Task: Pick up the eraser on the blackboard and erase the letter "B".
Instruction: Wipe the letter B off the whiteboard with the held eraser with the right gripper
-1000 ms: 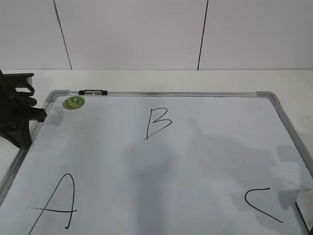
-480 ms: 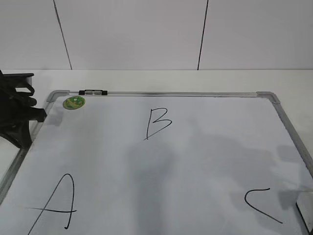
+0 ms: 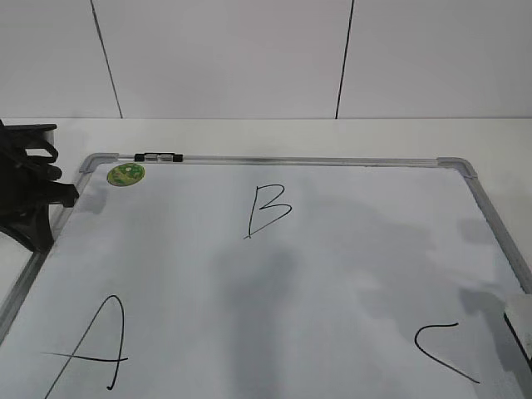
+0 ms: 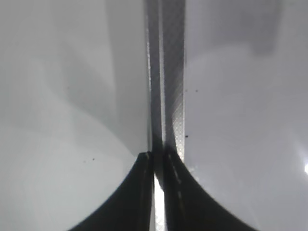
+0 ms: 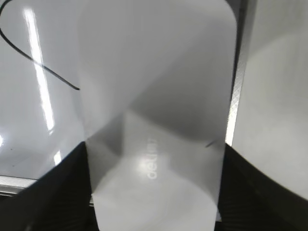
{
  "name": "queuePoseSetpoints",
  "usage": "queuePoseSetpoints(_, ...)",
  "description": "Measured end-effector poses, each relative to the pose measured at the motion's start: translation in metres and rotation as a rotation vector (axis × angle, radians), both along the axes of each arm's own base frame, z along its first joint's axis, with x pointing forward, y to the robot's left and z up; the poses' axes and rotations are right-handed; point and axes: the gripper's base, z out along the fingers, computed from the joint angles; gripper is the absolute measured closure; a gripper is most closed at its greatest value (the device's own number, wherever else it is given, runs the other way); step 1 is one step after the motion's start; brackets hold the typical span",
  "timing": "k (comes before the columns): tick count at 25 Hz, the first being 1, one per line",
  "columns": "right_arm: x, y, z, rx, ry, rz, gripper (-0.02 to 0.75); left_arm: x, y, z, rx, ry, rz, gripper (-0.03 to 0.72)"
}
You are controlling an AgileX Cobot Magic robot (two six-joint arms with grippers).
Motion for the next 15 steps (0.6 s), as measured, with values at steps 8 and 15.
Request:
queuePoseSetpoints(8,0.006,0.002,0.006,0.026,-0.034,-0.018,0.206,0.000,0.000,0.000,-0.005,0.000,0.003,0.649)
queuePoseSetpoints(15,0.030,0.005,0.040,0.036,-0.145,-0.009,0.206,0.000,-0.001,0.000,-0.006,0.000,0.002,0.648)
